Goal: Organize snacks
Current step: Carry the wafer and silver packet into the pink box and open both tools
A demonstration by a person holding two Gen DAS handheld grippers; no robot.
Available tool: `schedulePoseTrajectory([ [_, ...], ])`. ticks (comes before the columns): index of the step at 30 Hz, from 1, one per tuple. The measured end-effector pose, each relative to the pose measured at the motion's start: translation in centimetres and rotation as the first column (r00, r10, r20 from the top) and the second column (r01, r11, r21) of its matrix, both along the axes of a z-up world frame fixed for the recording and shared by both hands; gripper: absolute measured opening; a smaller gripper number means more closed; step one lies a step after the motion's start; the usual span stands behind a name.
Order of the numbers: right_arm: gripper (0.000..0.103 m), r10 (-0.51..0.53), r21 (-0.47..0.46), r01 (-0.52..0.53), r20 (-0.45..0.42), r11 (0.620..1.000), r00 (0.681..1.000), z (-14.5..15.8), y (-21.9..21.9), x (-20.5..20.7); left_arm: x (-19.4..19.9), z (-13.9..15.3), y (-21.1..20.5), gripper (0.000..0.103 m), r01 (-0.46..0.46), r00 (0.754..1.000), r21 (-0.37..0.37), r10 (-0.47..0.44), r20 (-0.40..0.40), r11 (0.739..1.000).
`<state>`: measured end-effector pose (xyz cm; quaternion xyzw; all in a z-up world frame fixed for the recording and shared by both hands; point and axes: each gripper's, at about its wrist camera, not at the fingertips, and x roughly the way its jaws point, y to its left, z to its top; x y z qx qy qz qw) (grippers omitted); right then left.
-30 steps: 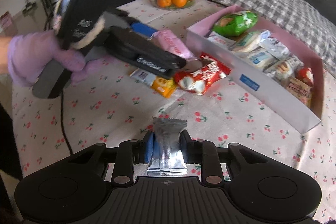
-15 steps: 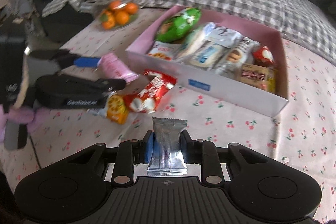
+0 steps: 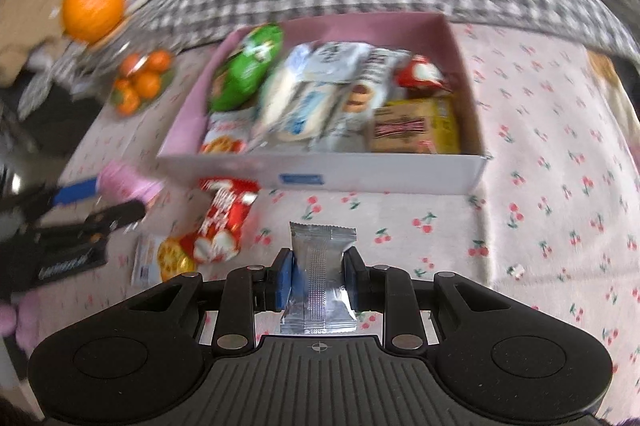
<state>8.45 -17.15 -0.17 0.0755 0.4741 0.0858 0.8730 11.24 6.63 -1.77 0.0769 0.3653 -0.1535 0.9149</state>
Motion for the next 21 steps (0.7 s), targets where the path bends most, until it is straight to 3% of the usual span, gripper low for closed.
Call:
schedulePoseTrajectory([
  [12, 0.025, -0.178, 0.113, 0.172, 0.044, 0.978, 0.983, 1.6, -2.6, 1.5, 0.5, 2.2, -0.5, 0.065, -0.032, 0.999, -0.080, 0.035, 0.035, 0.996],
  [21, 0.025, -0.243, 0.191, 0.220, 0.111, 0.957, 0.964, 2.3, -2.8, 3.0, 0.9, 2.8, -3.8, 0.065, -0.001, 0.998, -0.089, 0.006, 0.056, 0.996],
])
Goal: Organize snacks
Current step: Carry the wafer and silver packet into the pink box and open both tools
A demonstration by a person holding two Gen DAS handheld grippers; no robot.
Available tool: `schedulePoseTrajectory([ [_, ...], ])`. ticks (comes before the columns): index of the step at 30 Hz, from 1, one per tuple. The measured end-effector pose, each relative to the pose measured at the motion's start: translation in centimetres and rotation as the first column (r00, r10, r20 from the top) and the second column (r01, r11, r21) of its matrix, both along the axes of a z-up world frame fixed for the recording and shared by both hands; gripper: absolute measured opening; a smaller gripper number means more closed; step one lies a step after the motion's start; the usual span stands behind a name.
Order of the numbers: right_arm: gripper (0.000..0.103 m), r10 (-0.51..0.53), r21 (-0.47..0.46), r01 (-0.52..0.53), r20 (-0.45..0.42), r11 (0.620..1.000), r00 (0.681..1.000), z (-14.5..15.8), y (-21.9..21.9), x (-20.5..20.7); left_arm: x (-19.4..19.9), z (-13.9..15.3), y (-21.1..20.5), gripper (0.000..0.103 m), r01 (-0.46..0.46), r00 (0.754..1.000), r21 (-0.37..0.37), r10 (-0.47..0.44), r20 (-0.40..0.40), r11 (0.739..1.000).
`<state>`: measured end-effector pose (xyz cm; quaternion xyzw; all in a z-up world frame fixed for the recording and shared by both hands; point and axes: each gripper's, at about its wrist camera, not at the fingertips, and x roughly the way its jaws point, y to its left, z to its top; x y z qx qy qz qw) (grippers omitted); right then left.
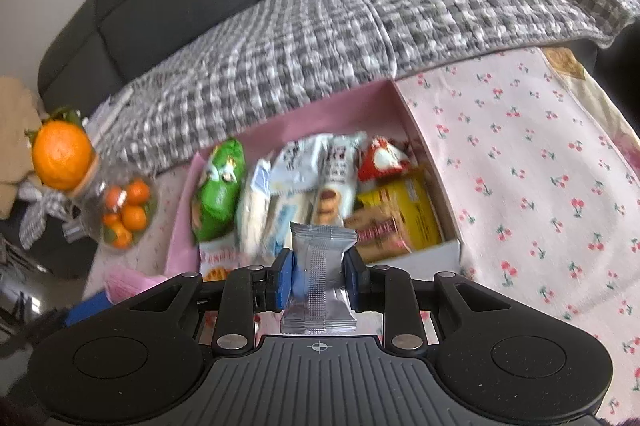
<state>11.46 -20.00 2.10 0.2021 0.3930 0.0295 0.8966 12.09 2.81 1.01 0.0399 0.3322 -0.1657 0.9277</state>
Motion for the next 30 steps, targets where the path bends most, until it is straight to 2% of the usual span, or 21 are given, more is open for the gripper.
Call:
schedulePoseTrajectory([
  [11, 0.025, -0.045, 0.048, 0.042, 0.062, 0.998, 0.997, -0.4, 0.0, 1.5, 1.6, -1.3, -3.4, 0.065, 0.030, 0.999, 0.005, -0.030, -0.044, 1.000],
  [14, 0.025, -0.058, 0.066, 0.054, 0.064, 0.996, 0.996, -0.8, 0.0, 2.0, 1.5, -1.3, -4.0, 0.065, 0.045, 0.999, 0.025, -0.045, -0.030, 0.999],
  [25, 0.027, -0.080, 0.045, 0.078, 0.060, 0.996, 0.995, -1.7, 0.7, 3.0, 1.8, -1.7, -5.1, 0.066, 0.088, 0.996, -0.005, -0.088, -0.018, 0.996],
  [28, 0.031, -0.081, 0.030, 0.079, 0.065, 0.996, 0.995, -1.7, 0.6, 2.9, 1.9, -1.8, -5.2, 0.070, 0.087, 0.996, -0.009, -0.087, -0.016, 0.996],
  [30, 0.032, -0.078, 0.033, 0.076, 0.065, 0.997, 0.995, -1.7, 0.5, 2.8, 1.8, -1.9, -5.3, 0.077, 0.087, 0.996, -0.009, -0.087, -0.013, 0.996],
])
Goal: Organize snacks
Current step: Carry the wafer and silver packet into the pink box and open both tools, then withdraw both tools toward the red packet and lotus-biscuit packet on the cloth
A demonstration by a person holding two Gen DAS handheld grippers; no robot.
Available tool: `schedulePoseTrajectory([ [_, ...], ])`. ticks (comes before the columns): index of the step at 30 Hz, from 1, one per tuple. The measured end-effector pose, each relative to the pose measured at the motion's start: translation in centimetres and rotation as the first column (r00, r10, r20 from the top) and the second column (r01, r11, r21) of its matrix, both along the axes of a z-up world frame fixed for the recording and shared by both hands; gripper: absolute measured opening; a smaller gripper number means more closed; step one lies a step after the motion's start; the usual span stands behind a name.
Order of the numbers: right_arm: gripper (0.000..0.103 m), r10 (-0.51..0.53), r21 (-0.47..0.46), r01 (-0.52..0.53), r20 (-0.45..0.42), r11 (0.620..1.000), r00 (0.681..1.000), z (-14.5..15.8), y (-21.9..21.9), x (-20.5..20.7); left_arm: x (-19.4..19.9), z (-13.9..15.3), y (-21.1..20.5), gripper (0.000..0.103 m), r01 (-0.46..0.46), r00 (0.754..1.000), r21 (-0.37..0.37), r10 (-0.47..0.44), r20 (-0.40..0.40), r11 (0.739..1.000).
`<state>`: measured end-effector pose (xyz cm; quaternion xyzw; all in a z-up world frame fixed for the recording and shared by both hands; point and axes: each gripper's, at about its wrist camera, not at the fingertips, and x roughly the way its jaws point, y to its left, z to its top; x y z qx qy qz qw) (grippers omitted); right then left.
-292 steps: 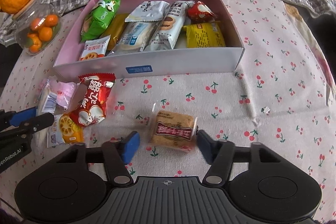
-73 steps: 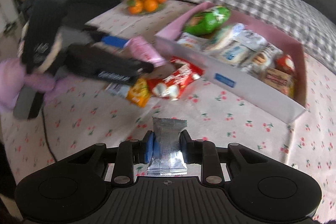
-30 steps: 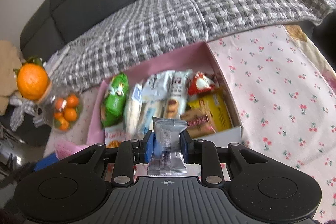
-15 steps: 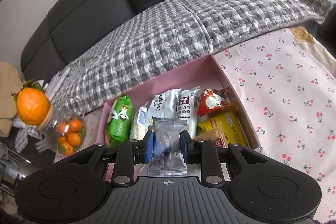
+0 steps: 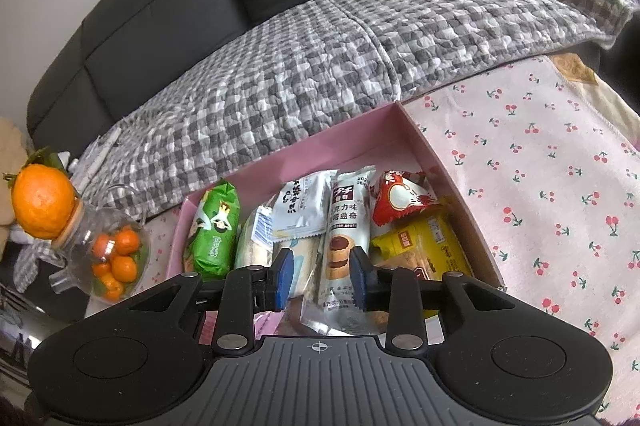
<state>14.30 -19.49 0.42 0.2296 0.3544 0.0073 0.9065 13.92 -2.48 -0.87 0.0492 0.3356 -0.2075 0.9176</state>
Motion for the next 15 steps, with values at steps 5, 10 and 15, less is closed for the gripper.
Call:
schedulePoseTrajectory([
  [5, 0.053, -0.003, 0.005, 0.003, -0.012, 1.000, 1.000, 0.1, -0.1, -0.1, -0.3, -0.1, -0.5, 0.090, 0.023, 1.000, 0.023, -0.023, 0.007, 0.999],
  [10, 0.063, 0.012, -0.010, -0.012, -0.009, 1.000, 1.000, 0.4, 0.0, -0.5, -0.5, 0.0, -0.6, 0.097, 0.032, 0.999, 0.043, -0.033, 0.017, 0.999],
  [15, 0.070, 0.023, -0.026, -0.023, -0.008, 0.999, 1.000, 0.8, 0.1, -1.0, -0.8, 0.3, -0.4, 0.100, 0.020, 1.000, 0.051, -0.021, 0.019, 0.999],
])
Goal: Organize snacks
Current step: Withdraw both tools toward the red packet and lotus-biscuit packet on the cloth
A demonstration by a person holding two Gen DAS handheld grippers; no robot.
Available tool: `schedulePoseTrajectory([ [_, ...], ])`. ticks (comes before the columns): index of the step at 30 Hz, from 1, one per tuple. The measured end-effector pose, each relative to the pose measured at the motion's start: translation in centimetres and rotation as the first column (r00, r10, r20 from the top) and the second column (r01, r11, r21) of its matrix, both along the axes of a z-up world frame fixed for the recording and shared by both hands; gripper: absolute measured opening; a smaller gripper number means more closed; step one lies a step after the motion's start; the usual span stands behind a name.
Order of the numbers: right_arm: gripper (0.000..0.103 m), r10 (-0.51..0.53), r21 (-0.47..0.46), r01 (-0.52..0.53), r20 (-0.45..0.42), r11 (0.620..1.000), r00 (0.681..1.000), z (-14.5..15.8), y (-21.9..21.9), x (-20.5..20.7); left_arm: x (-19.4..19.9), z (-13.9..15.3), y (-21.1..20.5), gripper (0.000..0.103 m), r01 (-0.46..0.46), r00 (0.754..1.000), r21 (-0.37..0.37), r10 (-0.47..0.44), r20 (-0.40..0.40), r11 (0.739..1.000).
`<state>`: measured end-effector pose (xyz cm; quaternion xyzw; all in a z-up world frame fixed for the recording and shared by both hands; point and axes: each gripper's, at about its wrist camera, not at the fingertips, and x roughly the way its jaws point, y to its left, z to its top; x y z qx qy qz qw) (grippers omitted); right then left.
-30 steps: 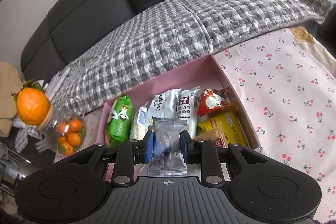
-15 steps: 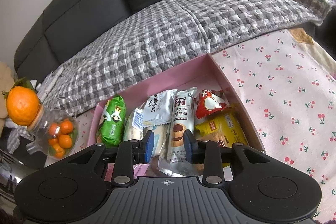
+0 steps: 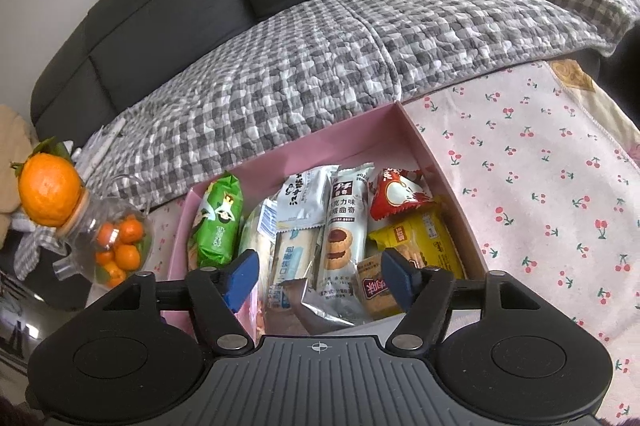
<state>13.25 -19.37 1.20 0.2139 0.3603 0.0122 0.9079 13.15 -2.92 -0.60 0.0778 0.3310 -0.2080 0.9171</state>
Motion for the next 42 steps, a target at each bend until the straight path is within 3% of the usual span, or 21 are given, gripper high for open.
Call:
schedulePoseTrajectory([
  [11, 0.075, 0.064, -0.058, -0.066, -0.043, 0.996, 0.997, 0.6, 0.9, -1.7, -1.2, 0.2, 1.0, 0.102, -0.030, 0.999, 0.045, 0.031, -0.012, 0.999],
  [14, 0.086, 0.078, -0.081, -0.082, -0.051, 0.993, 0.996, 0.7, 1.1, -2.3, -1.6, 0.3, 1.5, 0.102, -0.036, 0.999, 0.046, 0.037, -0.018, 0.998],
  [27, 0.087, 0.141, -0.182, -0.162, -0.125, 0.970, 0.982, 0.6, 1.9, -4.7, -2.9, -0.7, 4.4, 0.102, -0.015, 0.996, 0.120, 0.025, -0.081, 0.993],
  [35, 0.087, 0.167, -0.225, -0.204, -0.172, 0.953, 0.971, -0.3, 2.5, -5.5, -3.3, -1.9, 5.9, 0.102, 0.085, 0.992, 0.145, -0.070, -0.106, 0.986],
  [42, 0.087, 0.191, -0.231, -0.235, -0.198, 0.944, 0.961, -1.1, 3.5, -5.3, -3.3, -3.4, 6.1, 0.089, 0.214, 0.970, 0.144, -0.192, -0.150, 0.966],
])
